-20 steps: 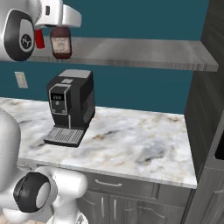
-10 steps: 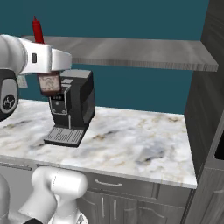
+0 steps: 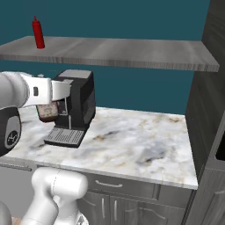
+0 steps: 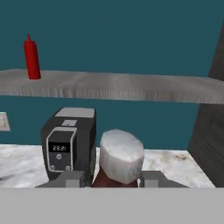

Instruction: Take 2 condiments from the cabinet and move them on the counter near the stove.Make sure the condiments are lined up with each other, next to each other.

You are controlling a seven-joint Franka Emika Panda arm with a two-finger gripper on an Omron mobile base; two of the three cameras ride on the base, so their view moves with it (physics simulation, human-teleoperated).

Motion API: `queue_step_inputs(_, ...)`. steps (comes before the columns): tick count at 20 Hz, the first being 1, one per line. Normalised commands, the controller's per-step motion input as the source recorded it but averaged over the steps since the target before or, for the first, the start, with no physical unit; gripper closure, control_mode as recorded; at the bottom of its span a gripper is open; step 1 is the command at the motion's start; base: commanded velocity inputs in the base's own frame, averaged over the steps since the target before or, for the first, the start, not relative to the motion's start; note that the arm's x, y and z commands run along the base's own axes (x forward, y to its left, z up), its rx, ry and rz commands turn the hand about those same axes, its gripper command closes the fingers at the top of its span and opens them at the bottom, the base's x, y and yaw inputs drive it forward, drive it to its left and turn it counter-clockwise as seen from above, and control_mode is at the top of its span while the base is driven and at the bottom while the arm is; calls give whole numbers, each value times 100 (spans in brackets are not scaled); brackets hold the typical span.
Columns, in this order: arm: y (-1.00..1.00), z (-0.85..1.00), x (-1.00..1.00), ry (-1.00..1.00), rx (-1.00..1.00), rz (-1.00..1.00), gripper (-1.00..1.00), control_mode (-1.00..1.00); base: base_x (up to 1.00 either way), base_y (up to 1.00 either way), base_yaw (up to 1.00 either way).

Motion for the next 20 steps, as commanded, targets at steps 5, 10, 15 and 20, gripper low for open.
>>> queue_step_inputs(5, 24, -57, 22, 23, -7, 6, 100, -100, 0, 0, 0)
queue_step_inputs(10, 16, -31, 8, 15, -5, 3, 100, 100, -3, 2, 0)
queue_step_inputs(15, 0, 0, 0, 0, 0, 0, 100, 100, -91, -1, 0)
queue_step_inputs(20, 0, 0, 0, 0, 0, 0, 100, 100, -98, 1, 3)
